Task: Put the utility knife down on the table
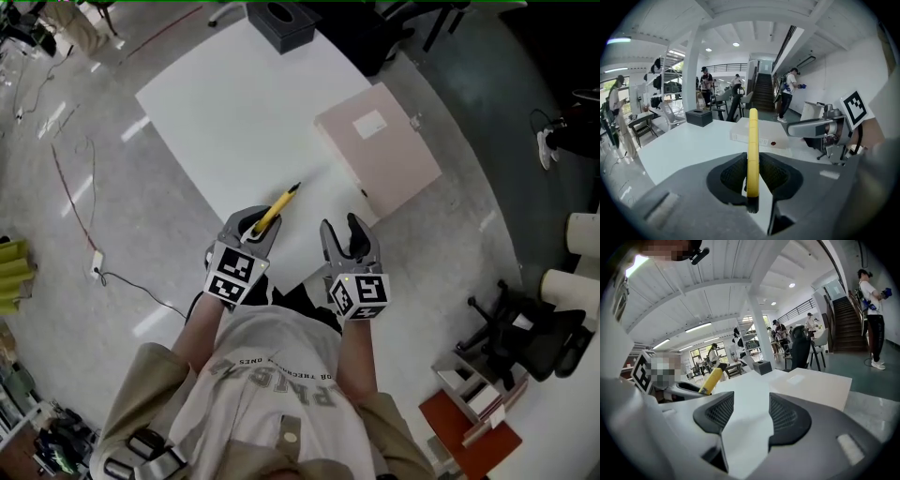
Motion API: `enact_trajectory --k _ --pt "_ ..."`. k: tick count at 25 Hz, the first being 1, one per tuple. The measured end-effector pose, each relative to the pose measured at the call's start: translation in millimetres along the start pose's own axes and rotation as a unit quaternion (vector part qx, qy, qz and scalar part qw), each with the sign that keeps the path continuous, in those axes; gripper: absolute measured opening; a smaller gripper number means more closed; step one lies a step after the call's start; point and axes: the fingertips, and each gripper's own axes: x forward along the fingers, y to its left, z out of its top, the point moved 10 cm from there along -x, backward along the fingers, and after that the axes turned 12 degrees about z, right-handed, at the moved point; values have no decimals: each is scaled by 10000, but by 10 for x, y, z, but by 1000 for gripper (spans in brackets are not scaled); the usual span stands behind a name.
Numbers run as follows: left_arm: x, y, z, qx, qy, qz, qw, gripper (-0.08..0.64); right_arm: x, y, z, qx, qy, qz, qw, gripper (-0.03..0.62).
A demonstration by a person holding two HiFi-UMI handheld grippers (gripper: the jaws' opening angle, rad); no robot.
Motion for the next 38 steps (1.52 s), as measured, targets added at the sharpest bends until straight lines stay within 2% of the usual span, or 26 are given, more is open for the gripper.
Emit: enact_trajectory --k 7,14,17,22,25,28,31,33,38 --pt "254 195 -47 459 397 -703 9957 83 263 91 13 -542 497 271 9969 222" --pt "474 294 -146 1019 823 -1254 9834 83 486 118 -32 -1090 1139 542 9860 222" --pt "540 308 -183 1334 1038 -1486 9744 83 538 117 -38 -1315 1353 573 9804 222" --pt "609 301 -184 2114 1225 -1838 9521 83 610 148 -16 -1670 1606 799 9695 222" --pt "662 297 -203 2484 1295 -1973 9395 83 653 177 -46 -1910 1926 967 9577 222" --pt "686 279 -253 2928 1417 -2082 9224 84 696 213 -91 -2272 2159 1033 9440 222" --pt "685 244 -328 3353 1546 -2140 9044 83 742 275 -201 -2754 2541 1166 9198 222" --pt "687 209 -372 3630 1609 -2123 8929 83 774 317 -291 -2839 2798 1389 9065 222" --pt "673 104 -448 3918 1662 -2251 8765 83 840 421 -497 -3106 3281 1769 8744 201"
